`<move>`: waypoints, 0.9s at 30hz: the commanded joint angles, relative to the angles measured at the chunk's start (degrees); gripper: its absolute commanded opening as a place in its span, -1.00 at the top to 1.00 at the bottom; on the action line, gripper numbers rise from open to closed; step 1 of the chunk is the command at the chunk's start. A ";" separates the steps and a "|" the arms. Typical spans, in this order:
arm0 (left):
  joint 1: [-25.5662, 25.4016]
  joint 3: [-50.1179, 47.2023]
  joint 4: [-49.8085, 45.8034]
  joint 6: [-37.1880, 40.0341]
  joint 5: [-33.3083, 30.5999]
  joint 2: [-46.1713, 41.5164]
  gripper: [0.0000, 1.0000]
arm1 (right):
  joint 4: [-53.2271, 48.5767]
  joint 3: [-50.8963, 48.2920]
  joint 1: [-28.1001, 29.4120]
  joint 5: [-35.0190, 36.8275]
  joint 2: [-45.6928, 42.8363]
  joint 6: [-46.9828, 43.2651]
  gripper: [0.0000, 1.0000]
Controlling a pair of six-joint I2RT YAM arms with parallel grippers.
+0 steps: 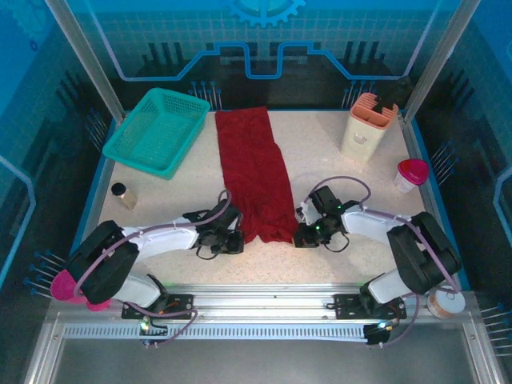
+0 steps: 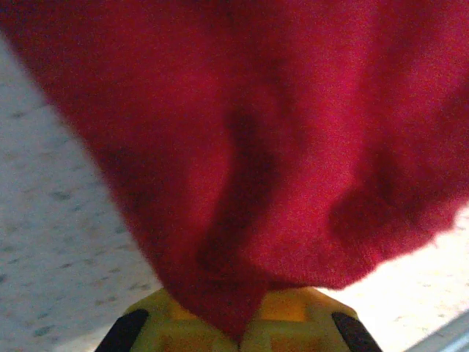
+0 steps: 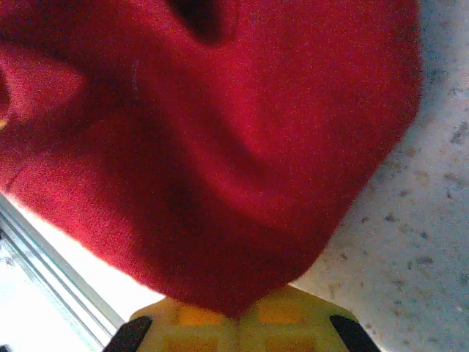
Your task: Fold the inside-out t-shirt
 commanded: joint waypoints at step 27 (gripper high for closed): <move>5.58 -9.04 -5.44 -13.74 8.91 -20.40 -0.15 | 4.69 1.33 13.42 10.23 2.38 2.43 0.17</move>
